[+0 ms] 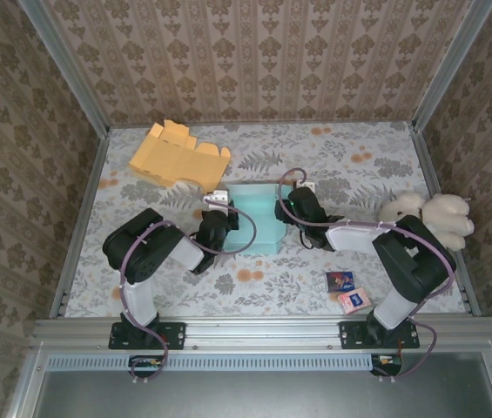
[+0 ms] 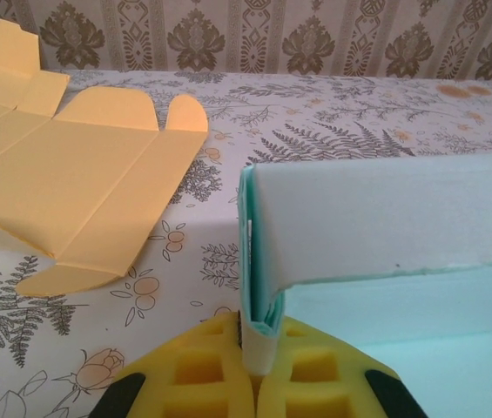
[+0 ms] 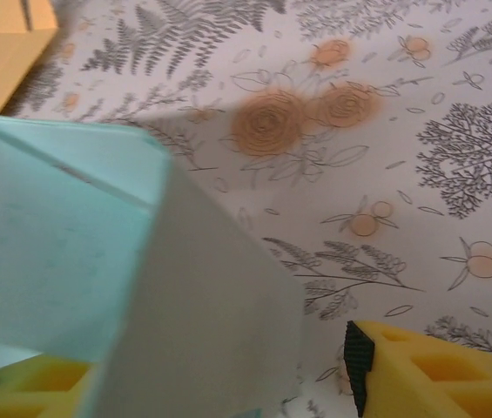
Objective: Fold the paper box
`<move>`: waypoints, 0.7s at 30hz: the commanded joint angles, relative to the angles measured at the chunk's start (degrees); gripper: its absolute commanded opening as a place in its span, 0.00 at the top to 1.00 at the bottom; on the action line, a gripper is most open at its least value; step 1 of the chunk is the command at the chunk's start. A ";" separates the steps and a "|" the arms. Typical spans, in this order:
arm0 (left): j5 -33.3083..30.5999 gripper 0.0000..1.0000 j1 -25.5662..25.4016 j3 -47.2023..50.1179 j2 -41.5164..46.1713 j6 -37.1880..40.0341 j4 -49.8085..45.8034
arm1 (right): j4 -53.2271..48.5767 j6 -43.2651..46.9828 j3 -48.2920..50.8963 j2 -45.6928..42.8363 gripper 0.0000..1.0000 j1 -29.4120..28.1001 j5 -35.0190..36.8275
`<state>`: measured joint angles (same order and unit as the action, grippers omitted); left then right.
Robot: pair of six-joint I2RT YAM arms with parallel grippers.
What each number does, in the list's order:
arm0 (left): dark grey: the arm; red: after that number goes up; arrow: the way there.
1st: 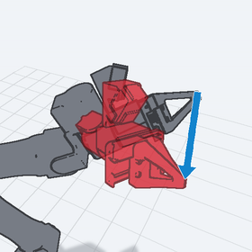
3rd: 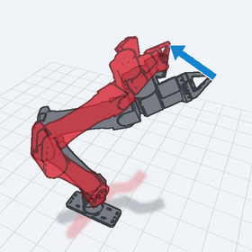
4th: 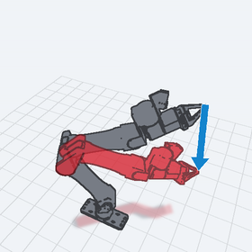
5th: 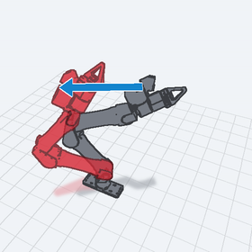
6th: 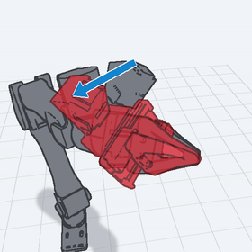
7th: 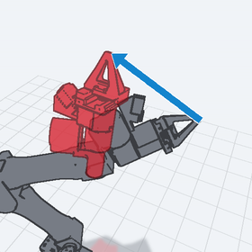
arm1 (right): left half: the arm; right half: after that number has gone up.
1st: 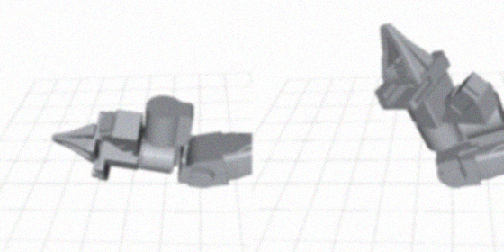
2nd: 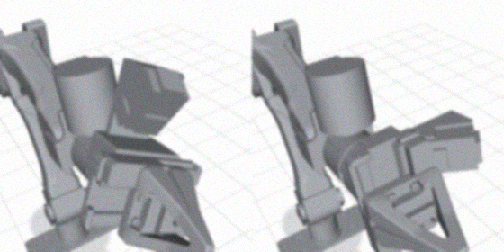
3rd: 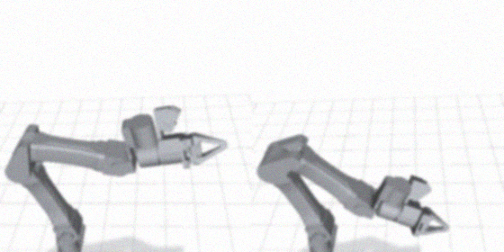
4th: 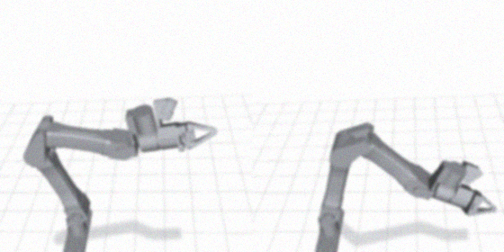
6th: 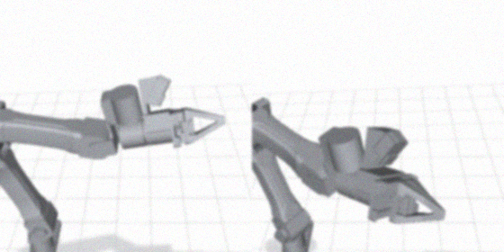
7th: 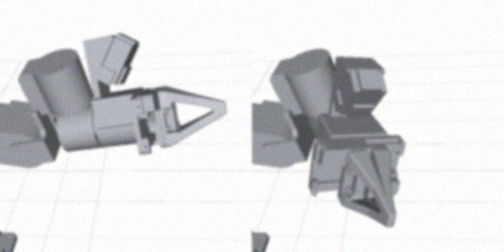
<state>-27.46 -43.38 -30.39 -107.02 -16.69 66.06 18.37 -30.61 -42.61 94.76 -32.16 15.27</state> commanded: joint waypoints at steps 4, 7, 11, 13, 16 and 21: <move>-0.54 1.00 -0.71 -1.37 0.42 -0.45 -0.56 | 3.32 -2.68 2.71 -1.30 0.40 -0.49 -2.37; -1.26 1.00 -0.74 -1.76 0.19 -0.49 -1.39 | 0.62 -4.37 3.79 -4.55 0.40 -3.66 -0.07; -1.80 1.00 -0.73 -2.13 0.46 -0.89 -2.51 | -0.75 -6.25 4.53 -7.32 0.40 -7.63 0.91; -1.98 1.00 -0.67 -1.95 0.75 -1.05 -2.61 | -0.33 -7.40 4.55 -7.42 0.40 -8.82 0.54; -1.80 1.00 -0.77 -1.75 1.18 -1.15 -2.74 | 0.68 -7.04 2.83 -5.65 0.40 -9.15 -0.16; -1.71 1.00 -1.04 -1.51 1.67 -1.01 -2.96 | 3.57 -1.88 -0.98 -1.16 0.40 -8.42 1.38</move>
<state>-28.36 -43.90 -31.42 -106.91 -16.75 64.03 19.55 -35.18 -40.99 91.64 -41.06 14.83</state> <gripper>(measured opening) 0.048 0.601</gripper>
